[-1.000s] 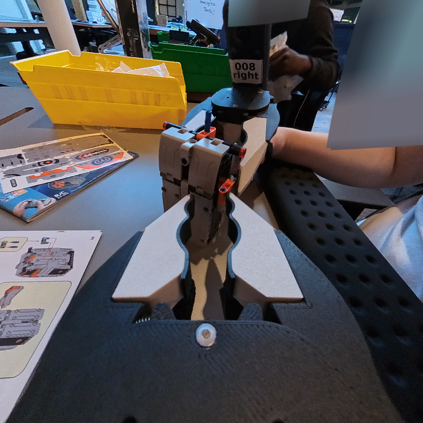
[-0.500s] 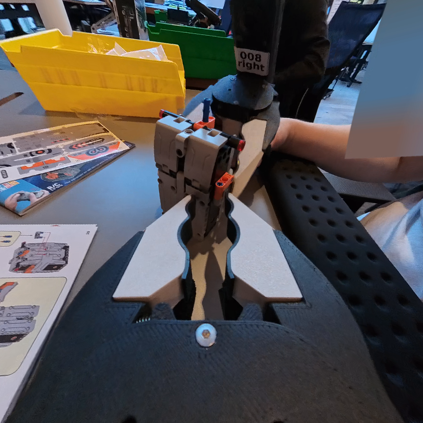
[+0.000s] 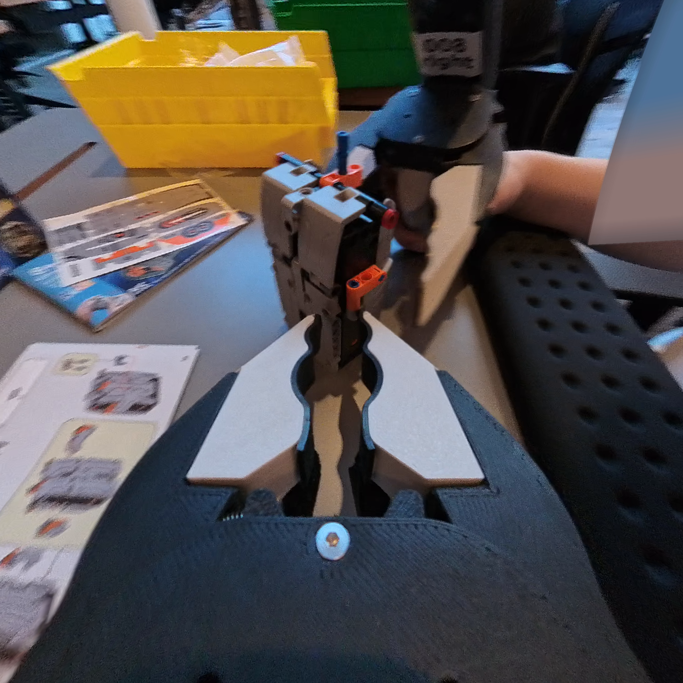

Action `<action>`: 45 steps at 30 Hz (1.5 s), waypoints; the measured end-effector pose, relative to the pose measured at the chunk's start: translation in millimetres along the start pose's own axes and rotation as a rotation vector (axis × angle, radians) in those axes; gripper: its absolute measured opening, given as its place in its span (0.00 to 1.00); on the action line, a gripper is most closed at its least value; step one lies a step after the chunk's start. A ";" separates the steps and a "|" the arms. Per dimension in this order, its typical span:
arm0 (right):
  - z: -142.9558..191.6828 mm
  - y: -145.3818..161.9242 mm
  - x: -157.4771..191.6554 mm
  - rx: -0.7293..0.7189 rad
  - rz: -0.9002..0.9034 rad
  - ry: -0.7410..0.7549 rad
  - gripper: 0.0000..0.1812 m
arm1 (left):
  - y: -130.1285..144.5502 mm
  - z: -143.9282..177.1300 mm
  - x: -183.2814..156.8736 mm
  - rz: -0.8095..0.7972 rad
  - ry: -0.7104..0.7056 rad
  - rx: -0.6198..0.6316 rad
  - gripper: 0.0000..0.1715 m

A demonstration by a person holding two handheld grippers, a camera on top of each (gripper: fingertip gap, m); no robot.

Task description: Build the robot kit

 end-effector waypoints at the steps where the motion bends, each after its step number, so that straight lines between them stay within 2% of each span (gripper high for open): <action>1: 2.2 0.6 -0.8 -0.010 -0.011 0.000 0.55 | 2.2 2.1 5.9 0.015 -0.073 0.018 0.08; 3: 8.4 2.8 -2.8 -0.024 -0.023 -0.017 0.53 | 8.3 6.5 10.0 0.044 -0.129 0.044 0.09; 6: 17.3 3.5 -10.7 -0.048 -0.027 -0.008 0.50 | 8.8 13.5 1.9 0.094 -0.076 0.007 0.10; 10: 13.7 6.9 -20.2 0.006 -0.009 -0.062 0.49 | 12.8 12.3 -3.1 0.142 -0.091 0.039 0.19; 13: 9.7 8.3 -28.0 0.054 0.037 -0.110 0.46 | 10.1 8.6 -5.3 0.160 -0.121 0.029 0.18; 16: 12.0 6.2 -33.2 0.024 0.038 -0.197 0.35 | 4.6 5.6 -8.8 0.159 -0.137 0.011 0.16; 19: 16.0 3.9 -38.8 -0.027 -0.008 -0.232 0.30 | 1.4 2.0 -11.9 0.159 -0.131 0.004 0.16; 22: 15.1 3.3 -38.9 -0.027 0.006 -0.201 0.28 | 2.9 -4.0 -11.4 0.144 -0.164 0.045 0.16; 28: 8.2 -1.4 -34.2 -0.016 -0.010 -0.145 0.26 | 4.0 0.1 -16.1 0.137 -0.198 0.078 0.08; 29: 5.7 -3.3 -31.6 -0.010 -0.006 -0.148 0.25 | 5.4 3.7 -16.7 0.150 -0.210 0.089 0.11; 32: -6.1 -11.3 -21.6 0.002 -0.006 -0.144 0.25 | 12.9 23.9 -19.7 0.205 -0.207 0.118 0.09; 36: -23.2 -22.3 -7.3 0.012 -0.015 -0.114 0.25 | 33.3 84.6 -18.9 0.309 -0.342 0.100 0.13; 39: -35.9 -29.8 1.8 0.020 -0.043 -0.096 0.25 | 67.6 140.2 -20.1 0.406 -0.505 0.121 0.17; 41: -44.2 -34.4 7.6 0.022 -0.079 -0.088 0.26 | 93.4 169.2 -26.5 0.484 -0.561 0.152 0.21; 45: -59.8 -41.1 21.2 0.029 -0.119 -0.098 0.24 | 125.4 201.5 -43.5 0.561 -0.628 0.108 0.21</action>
Point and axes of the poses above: each gripper's, where its closed fingertips meet, z back along the fingers, y out of its underside, x = y × z across the jaws, the point moved 7 cm from there along z, back along the fingers, and after that the axes turned 13 degrees about x, right-handed, at the moved point
